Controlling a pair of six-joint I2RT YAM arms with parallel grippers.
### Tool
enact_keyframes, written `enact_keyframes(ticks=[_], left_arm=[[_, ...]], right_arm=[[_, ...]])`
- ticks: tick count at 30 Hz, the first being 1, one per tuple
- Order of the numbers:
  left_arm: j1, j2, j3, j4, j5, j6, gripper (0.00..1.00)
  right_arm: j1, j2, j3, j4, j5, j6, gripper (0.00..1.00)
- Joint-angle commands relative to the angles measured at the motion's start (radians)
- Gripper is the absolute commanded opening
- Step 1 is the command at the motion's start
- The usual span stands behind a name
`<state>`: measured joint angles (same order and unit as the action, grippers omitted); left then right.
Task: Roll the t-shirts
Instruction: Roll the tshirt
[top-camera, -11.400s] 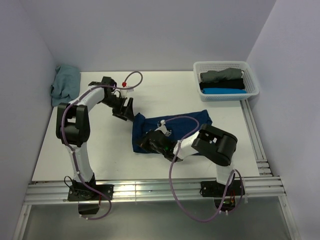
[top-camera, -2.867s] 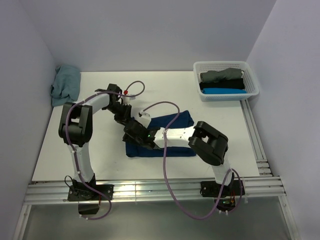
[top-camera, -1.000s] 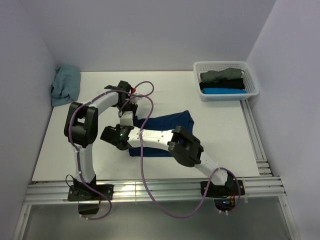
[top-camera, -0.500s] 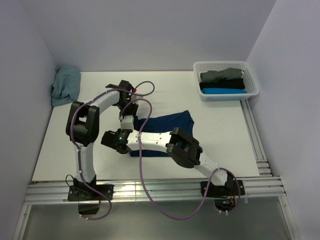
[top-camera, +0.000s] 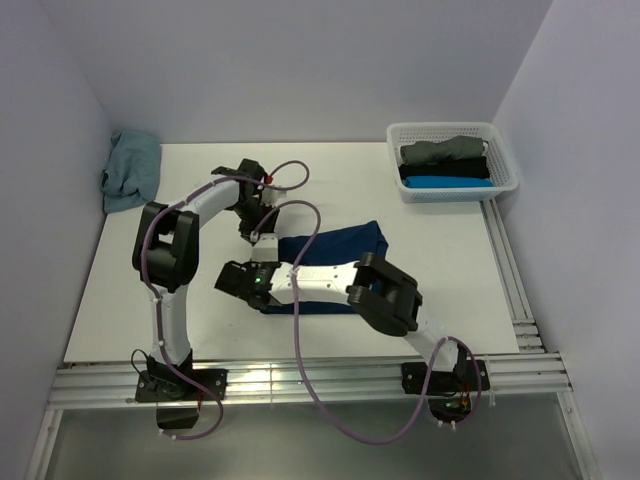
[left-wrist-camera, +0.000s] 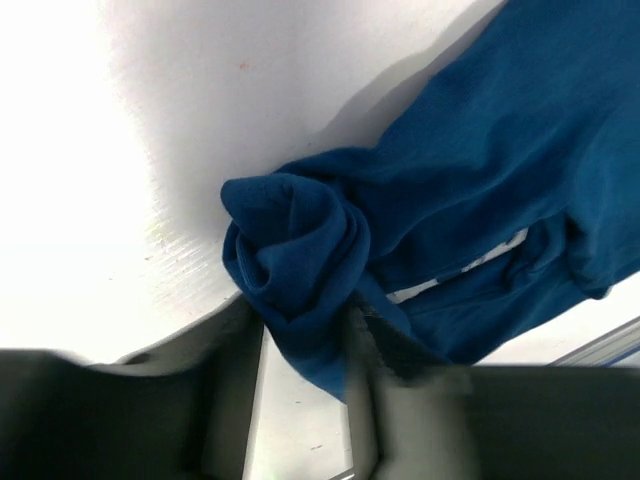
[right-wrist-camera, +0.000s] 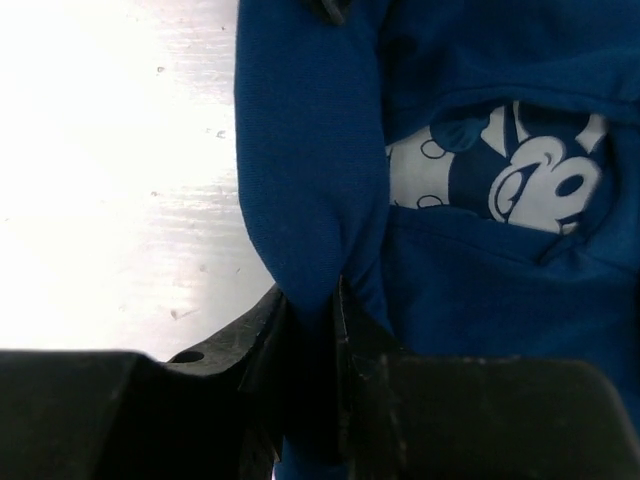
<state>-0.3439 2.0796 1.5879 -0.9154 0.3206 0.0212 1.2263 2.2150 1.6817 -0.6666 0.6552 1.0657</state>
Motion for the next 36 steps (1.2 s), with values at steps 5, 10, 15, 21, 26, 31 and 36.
enact_keyframes(ticks=[5,10,15,21,26,31,36], left_arm=[[0.069,-0.033,0.086,0.038,0.133,0.025,0.63],[0.135,-0.059,0.070,0.029,0.280,0.081,0.71],[0.175,-0.082,-0.022,0.058,0.374,0.120,0.73],[0.184,-0.089,-0.135,0.133,0.524,0.129,0.73],[0.180,-0.069,-0.196,0.193,0.592,0.138,0.74],[0.171,-0.059,-0.229,0.254,0.583,0.108,0.75],[0.137,-0.023,-0.213,0.286,0.496,0.051,0.63]], right_arm=[[-0.073,-0.239,-0.411,0.639,-0.304,0.066,0.13],[-0.129,-0.337,-0.677,0.988,-0.405,0.166,0.12],[-0.177,-0.342,-0.903,1.409,-0.453,0.290,0.11],[-0.186,-0.281,-0.979,1.598,-0.470,0.381,0.11],[-0.191,-0.241,-1.005,1.671,-0.479,0.419,0.11],[-0.194,-0.224,-1.018,1.688,-0.486,0.430,0.11],[-0.195,-0.227,-1.036,1.701,-0.491,0.439,0.11]])
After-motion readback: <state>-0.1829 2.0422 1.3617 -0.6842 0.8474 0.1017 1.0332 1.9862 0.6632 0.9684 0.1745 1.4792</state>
